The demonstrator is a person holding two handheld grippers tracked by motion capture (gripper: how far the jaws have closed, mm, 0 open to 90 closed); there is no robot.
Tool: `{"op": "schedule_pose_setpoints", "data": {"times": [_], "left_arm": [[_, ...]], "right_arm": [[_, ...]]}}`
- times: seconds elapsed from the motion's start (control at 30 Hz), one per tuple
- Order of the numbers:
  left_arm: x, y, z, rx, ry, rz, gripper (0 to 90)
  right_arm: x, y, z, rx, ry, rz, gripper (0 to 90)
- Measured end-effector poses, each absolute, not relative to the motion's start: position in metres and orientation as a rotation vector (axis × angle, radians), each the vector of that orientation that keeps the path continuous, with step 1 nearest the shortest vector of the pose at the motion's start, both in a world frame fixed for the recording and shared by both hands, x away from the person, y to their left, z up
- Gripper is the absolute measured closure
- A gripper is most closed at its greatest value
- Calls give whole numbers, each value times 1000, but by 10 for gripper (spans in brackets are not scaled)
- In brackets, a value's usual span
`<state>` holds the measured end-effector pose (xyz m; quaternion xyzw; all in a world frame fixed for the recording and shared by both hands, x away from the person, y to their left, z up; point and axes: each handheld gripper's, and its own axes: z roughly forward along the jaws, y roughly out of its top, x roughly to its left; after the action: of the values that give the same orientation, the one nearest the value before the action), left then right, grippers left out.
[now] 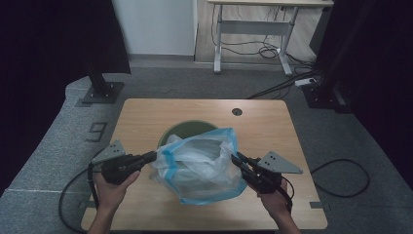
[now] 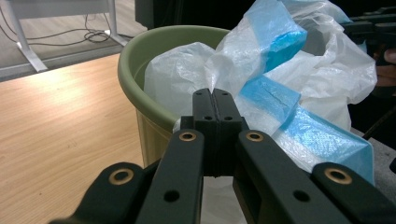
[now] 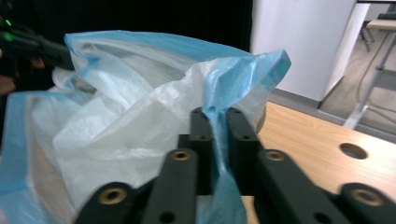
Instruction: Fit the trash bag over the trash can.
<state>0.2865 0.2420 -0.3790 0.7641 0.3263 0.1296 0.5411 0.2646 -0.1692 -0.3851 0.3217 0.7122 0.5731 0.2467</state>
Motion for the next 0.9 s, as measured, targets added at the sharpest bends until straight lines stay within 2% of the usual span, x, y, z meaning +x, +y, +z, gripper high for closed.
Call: {"op": "schedule_pose_setpoints", "data": {"times": [0.03,0.13,0.7,0.9], "left_arm": [[287,242,-378,1815,776,310,900],[288,243,-376,1806,782,319,900],[307,275,-372,1703,875,410,900],[322,288,-374,1689,936,398,900]], "right_arm": [[265,-169,-385,871,1945,1551,865],[267,-168,-385,866,1944,1519,882],[294,-171,-385,866,1923,1338,886],[314,-168,-387,923,1917,1335,885]]}}
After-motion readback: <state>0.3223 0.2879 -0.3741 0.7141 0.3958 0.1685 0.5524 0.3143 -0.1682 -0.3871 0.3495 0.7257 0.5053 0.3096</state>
